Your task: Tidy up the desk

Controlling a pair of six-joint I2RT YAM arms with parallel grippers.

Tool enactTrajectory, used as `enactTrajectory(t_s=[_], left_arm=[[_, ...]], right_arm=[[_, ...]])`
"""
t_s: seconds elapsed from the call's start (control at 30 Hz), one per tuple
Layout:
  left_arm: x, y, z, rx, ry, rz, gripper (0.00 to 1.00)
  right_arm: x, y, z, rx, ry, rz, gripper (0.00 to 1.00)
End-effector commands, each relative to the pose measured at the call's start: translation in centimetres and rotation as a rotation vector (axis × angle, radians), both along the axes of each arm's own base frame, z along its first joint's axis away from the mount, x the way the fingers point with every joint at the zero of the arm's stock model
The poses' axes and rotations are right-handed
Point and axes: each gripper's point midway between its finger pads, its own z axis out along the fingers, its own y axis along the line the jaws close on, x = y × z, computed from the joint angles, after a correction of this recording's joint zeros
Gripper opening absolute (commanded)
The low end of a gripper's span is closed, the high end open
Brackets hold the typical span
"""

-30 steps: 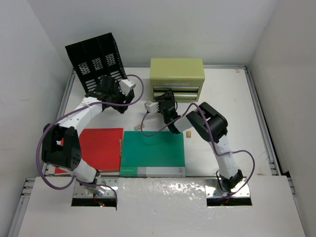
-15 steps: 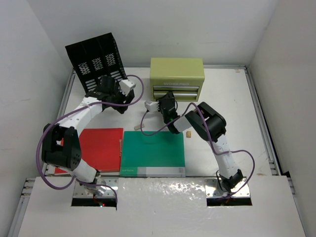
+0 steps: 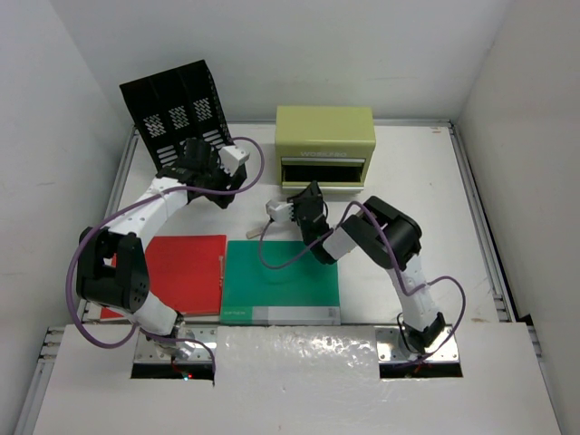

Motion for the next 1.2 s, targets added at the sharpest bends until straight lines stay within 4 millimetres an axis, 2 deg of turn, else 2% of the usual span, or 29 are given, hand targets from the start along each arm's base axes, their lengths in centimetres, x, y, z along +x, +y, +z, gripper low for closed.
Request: enactTrajectory(t_s=[0.0,0.03,0.17,0.43,0.53,0.57,0.77,0.87,0.9,0.93,0.97,1.0,1.03,1.07,1.17], left_arm=[[1.4,0.2,2.1,-0.009,-0.064,0.0,0.66],[1.3,0.2,2.1,-0.011,-0.064,-0.002,0.66],[1.3,0.1,2.0,-0.015,-0.06,-0.006,0.66],[0.8,-0.1,0.9,-0.019,-0.022,-0.015,0.66],[0.9,-0.4,0.6,-0.029,-0.006,-0.024,0.66],[0.8,-0.6,0.3,-0.036,0.015,-0.028,0.66],[0.2,-2.2,0.2,-0.1,0.059,-0.089,0.65],[-0.5,-2.9,0.4,-0.113,0.066,-0.132,0.65],[-0.8,-3.3,0.4,-0.116,0.067,-0.15,0.65],[-1.1,-3.5,0.4,-0.11,0.07,-0.163,0.65],[-1.3,-3.7,0.3,-0.107,0.072,-0.174,0.65],[-1.9,-4.4,0.0,-0.098,0.083,-0.2,0.65],[-2.4,-4.8,-0.4,-0.087,0.096,-0.222,0.65],[-2.8,-5.3,-0.9,-0.076,0.108,-0.242,0.65],[-5.0,-7.0,-3.4,-0.008,0.162,-0.319,0.65]], right_arm=[[-2.1,-1.2,2.2,0.094,-0.042,-0.062,0.0],[-3.0,-1.7,2.2,0.09,-0.035,-0.063,0.0],[-5.1,-1.2,2.4,0.089,-0.044,-0.04,0.0],[-7.0,-0.7,2.8,0.091,-0.054,-0.017,0.0],[-7.2,-0.5,2.7,0.094,-0.052,-0.015,0.19],[-7.2,-0.6,2.8,0.098,-0.06,-0.02,0.36],[-7.2,-0.5,4.9,0.159,-0.126,-0.024,0.74],[-7.6,0.0,5.2,0.222,-0.105,0.001,0.84],[-8.0,0.2,6.0,0.265,-0.101,0.031,0.87],[-8.3,0.3,5.6,0.27,-0.065,0.045,0.88],[-8.6,0.4,5.7,0.351,-0.041,0.051,0.9],[-9.2,0.6,7.0,0.416,-0.032,0.089,0.9],[-9.8,0.5,6.6,0.43,0.014,0.1,0.9],[-10.3,0.7,6.5,0.516,0.056,0.111,0.9],[-12.9,1.4,5.7,0.677,0.283,0.159,0.9]])
